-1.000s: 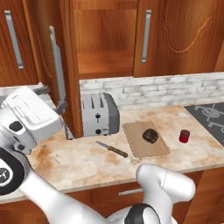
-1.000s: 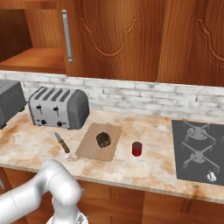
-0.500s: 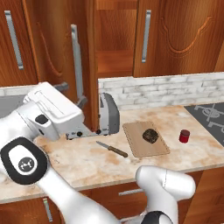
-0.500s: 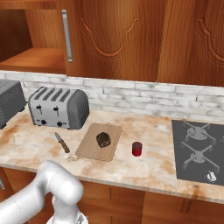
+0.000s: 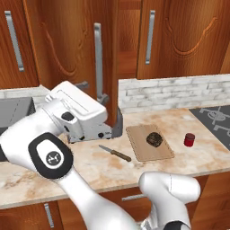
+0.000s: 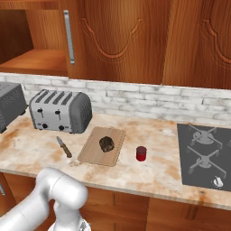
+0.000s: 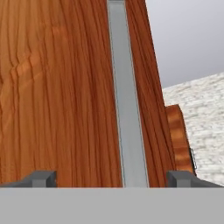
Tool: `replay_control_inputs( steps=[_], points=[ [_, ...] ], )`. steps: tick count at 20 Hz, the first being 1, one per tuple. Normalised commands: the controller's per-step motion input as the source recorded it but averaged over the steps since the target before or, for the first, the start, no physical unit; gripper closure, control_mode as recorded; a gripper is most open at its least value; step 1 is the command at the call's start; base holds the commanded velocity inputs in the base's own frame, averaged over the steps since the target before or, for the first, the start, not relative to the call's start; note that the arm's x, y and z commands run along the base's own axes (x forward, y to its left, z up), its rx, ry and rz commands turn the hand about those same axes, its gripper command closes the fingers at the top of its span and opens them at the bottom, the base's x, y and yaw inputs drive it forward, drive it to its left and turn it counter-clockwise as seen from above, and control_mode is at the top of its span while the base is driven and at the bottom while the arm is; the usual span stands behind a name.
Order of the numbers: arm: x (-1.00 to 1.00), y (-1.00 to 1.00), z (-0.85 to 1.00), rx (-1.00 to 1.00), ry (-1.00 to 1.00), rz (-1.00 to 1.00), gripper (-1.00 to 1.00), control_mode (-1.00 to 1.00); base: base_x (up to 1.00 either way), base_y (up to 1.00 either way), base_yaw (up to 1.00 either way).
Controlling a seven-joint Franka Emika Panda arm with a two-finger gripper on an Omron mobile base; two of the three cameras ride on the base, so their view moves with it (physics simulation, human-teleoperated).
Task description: Pick the bread, place it on the cutting board, pick the jam, place it on the counter, and close the cabinet.
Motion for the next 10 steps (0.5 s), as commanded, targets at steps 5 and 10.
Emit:
replay_control_inputs(
  steps=[5,10],
  points=[
    [0.16,-0.41,0.0,0.0,0.0,0.0,-1.0,-1.0,0.0,0.0,0.0],
    [0.15,-0.4,0.0,0.0,0.0,0.0,-1.0,-1.0,0.0,0.0,0.0]
  ],
)
